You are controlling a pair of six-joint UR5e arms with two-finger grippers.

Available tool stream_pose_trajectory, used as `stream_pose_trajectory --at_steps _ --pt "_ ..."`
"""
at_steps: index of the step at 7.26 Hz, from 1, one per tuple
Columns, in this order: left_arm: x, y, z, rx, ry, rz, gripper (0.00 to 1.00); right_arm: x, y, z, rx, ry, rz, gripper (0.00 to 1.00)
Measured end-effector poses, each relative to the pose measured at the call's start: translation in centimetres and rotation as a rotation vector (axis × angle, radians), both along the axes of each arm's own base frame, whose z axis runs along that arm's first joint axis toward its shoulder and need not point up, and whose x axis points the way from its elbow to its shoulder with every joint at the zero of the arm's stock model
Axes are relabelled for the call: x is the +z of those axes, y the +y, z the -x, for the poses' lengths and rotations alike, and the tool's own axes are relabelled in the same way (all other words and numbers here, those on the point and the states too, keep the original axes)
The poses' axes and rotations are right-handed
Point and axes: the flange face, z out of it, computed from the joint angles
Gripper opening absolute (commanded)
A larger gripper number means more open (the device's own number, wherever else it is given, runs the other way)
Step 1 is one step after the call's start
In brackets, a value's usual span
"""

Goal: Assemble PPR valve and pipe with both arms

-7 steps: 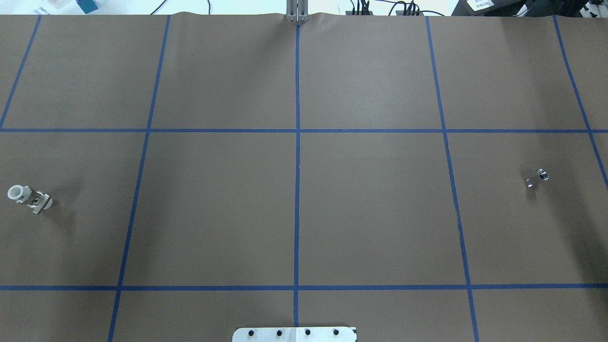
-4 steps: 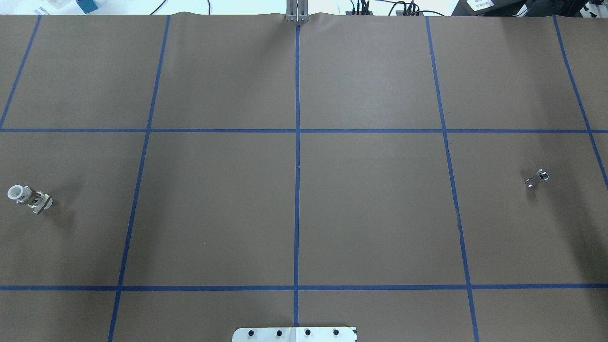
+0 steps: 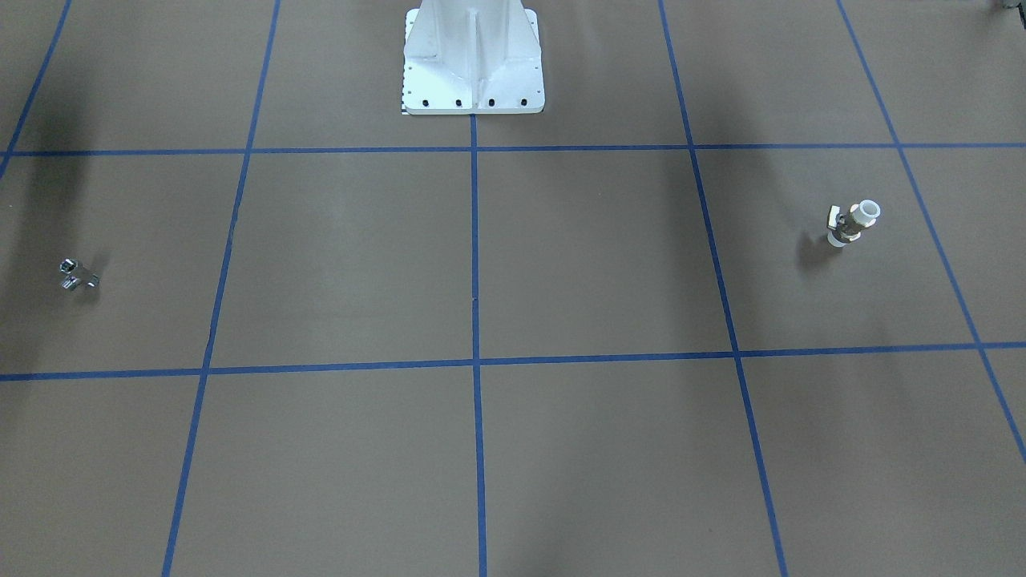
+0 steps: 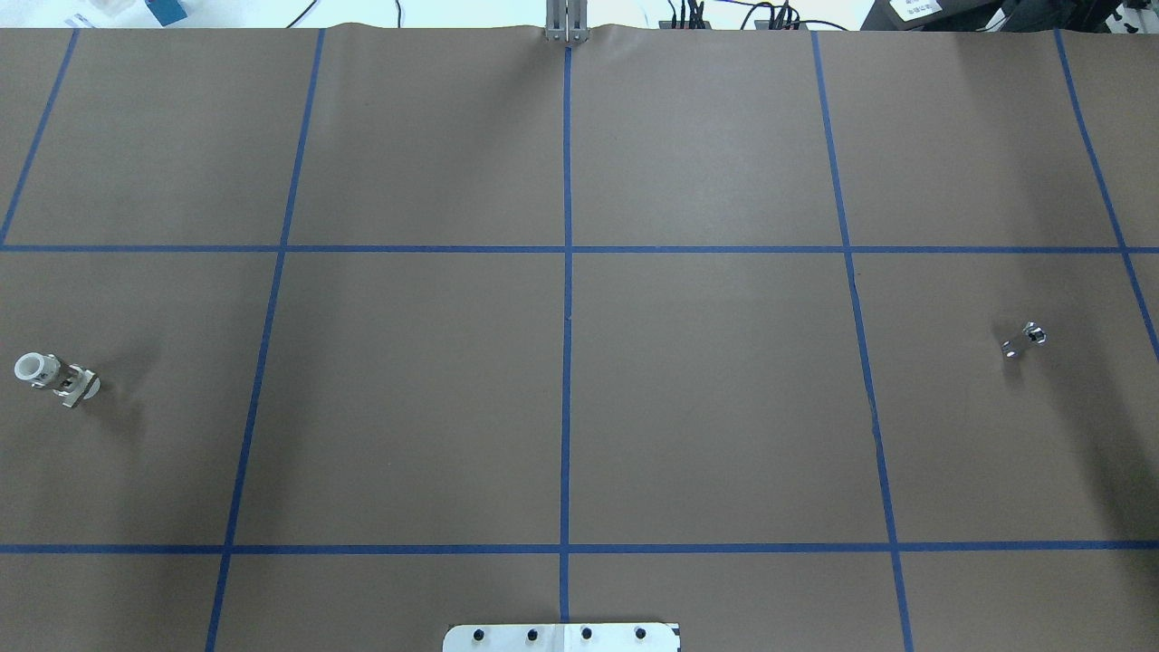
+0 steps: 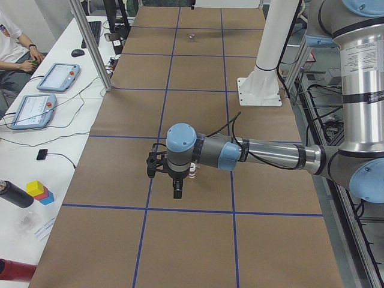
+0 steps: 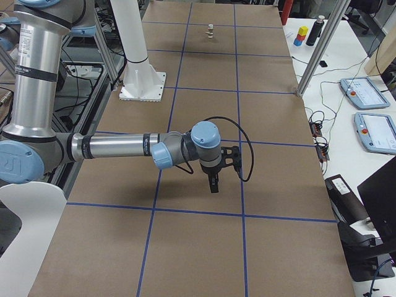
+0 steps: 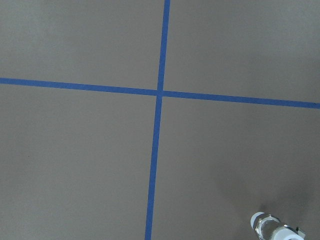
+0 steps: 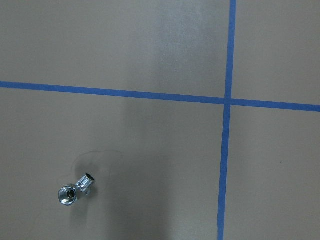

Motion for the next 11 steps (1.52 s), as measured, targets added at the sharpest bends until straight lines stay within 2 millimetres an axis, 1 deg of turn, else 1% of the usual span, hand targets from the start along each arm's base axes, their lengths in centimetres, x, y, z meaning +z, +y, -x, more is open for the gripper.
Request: stream_pose_trajectory --at_steps 1,2,3,5,6,7,8,9,11 --pt "-0.1 0.0 -0.2 0.007 0.003 -0.014 1.0 -0.1 0.1 0.1 -0.003 -0.011 -0.004 1.0" --pt "-0.4 -0.2 -0.8 0.02 0.004 -0.037 1.0 -0.1 0.1 0.1 -0.007 -0.02 -0.005 1.0" --pt "-0.7 -0.4 -2.0 0.03 0.008 -0.047 1.0 0.0 0.2 0.2 -0.012 -0.024 -0.006 1.0" --pt "-1.8 -0.9 -6.5 0.044 0.022 -0.014 1.0 0.0 0.3 0.2 -0.017 -0.026 -0.008 1.0" --pt "-2.2 -0.9 -8.4 0.047 0.031 0.0 1.0 0.0 0.3 0.4 -0.021 -0.026 -0.009 1.0" --pt "-2.6 -1.0 -10.7 0.037 0.028 0.033 1.0 0.1 0.3 0.7 -0.029 -0.026 -0.009 1.0" --pt "-3.1 -1.1 -13.7 0.043 0.008 0.047 1.0 0.1 0.3 1.0 -0.037 -0.026 -0.009 1.0" --pt "-3.5 -1.1 -16.0 0.055 -0.007 0.055 0.99 0.0 0.3 1.2 -0.043 -0.026 -0.01 1.0" --pt "-3.4 -0.6 -18.6 0.074 -0.026 0.061 0.98 0.0 0.2 1.6 -0.051 -0.027 -0.01 1.0"
